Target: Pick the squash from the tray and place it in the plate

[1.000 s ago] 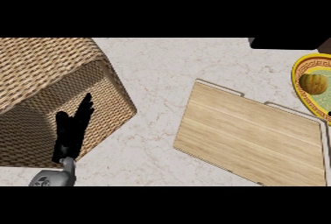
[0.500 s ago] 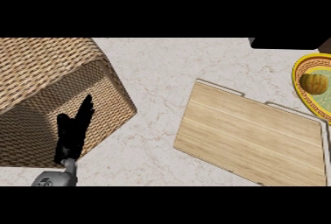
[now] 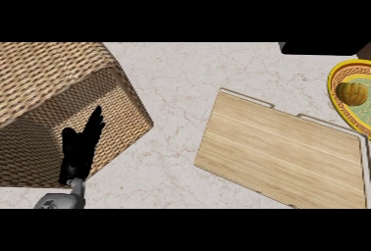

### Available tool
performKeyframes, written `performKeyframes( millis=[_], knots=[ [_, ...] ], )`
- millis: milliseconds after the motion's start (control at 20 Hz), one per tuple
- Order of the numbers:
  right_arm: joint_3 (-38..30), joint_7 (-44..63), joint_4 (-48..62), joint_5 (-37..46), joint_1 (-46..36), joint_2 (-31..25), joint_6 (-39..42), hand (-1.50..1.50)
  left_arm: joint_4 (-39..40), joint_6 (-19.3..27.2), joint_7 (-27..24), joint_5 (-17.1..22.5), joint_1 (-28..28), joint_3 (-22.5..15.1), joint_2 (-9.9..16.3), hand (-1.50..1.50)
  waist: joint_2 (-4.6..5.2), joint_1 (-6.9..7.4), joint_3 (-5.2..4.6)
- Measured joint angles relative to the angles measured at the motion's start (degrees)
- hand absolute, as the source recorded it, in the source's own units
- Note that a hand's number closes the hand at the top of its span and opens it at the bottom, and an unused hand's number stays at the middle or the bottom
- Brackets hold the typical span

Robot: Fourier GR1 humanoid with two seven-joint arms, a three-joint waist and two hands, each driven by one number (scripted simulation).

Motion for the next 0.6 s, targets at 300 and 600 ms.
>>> performKeyframes(
  millis=[300, 600],
  knots=[
    [-1.69, 0.22, 0.51, -1.57, 1.98, -1.77, -1.27, -1.50, 1.12, -0.67, -0.65, 0.20, -0.41, 0.51, -0.01, 0.00, 0.06, -0.08, 0.04],
    [-1.95, -0.08, 0.55, -1.83, 3.64, -2.06, -2.57, -1.50, 2.40, -0.66, -1.01, -0.04, -1.66, 0.81, -0.47, 0.00, 0.10, -0.03, 0.09]
  ],
)
